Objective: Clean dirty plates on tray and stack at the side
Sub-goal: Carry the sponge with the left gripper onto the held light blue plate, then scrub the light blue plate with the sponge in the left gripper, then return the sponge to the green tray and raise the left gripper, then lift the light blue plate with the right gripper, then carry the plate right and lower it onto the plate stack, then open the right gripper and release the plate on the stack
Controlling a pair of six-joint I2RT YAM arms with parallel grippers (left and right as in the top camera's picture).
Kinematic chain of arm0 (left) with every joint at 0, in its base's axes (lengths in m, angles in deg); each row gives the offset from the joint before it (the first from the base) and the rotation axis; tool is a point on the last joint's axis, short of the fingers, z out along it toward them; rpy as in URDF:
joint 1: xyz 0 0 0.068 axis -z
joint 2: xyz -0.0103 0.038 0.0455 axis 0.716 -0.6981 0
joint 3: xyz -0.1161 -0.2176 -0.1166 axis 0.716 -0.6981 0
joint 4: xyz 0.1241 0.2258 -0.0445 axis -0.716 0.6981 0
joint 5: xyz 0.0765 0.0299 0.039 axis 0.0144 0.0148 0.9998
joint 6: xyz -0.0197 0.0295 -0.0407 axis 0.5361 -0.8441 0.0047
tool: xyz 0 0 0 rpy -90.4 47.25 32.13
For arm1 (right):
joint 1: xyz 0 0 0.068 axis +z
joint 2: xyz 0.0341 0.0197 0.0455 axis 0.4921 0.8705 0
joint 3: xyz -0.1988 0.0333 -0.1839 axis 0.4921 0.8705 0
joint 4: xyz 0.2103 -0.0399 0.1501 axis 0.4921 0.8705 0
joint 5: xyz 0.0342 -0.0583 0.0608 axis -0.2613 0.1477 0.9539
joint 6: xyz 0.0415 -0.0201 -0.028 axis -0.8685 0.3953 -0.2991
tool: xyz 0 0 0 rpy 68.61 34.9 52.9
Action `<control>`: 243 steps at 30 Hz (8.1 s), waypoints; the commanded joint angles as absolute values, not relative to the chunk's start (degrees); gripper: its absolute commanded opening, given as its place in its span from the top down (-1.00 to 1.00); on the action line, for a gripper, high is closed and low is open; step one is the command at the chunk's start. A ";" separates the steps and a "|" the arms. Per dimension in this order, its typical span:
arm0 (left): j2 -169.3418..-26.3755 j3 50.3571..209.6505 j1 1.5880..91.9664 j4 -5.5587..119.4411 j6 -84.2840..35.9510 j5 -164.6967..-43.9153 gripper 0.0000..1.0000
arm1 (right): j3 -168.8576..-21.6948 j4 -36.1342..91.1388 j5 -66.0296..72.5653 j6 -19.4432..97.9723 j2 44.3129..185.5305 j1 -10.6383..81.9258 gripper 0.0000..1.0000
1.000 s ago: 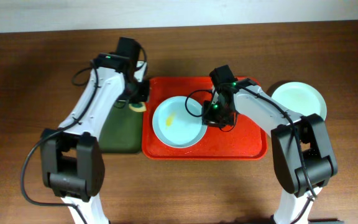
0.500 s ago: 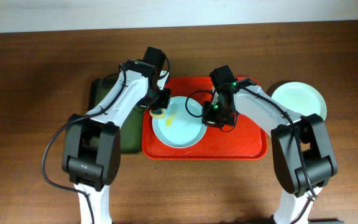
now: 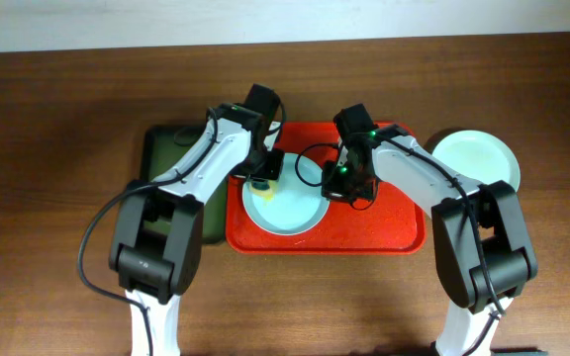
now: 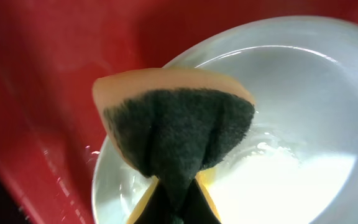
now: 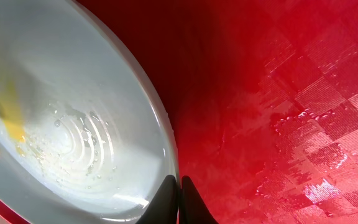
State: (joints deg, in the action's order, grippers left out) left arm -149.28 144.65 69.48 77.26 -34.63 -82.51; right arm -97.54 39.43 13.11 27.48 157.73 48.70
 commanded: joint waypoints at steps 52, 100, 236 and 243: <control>-136.88 146.75 65.10 83.38 -35.85 -68.59 1.00 | -97.14 39.23 12.55 27.40 157.88 49.01 0.92; -138.22 154.75 44.08 85.21 -31.08 -70.41 -0.99 | -105.78 48.26 19.67 27.37 157.95 43.48 0.92; -138.22 154.75 44.21 85.19 -31.11 -70.41 -0.99 | -114.98 71.05 9.77 60.82 157.99 13.64 -0.74; -138.22 154.75 44.21 85.21 -31.11 -70.43 -0.99 | -114.98 69.22 3.37 60.88 157.99 29.05 -0.97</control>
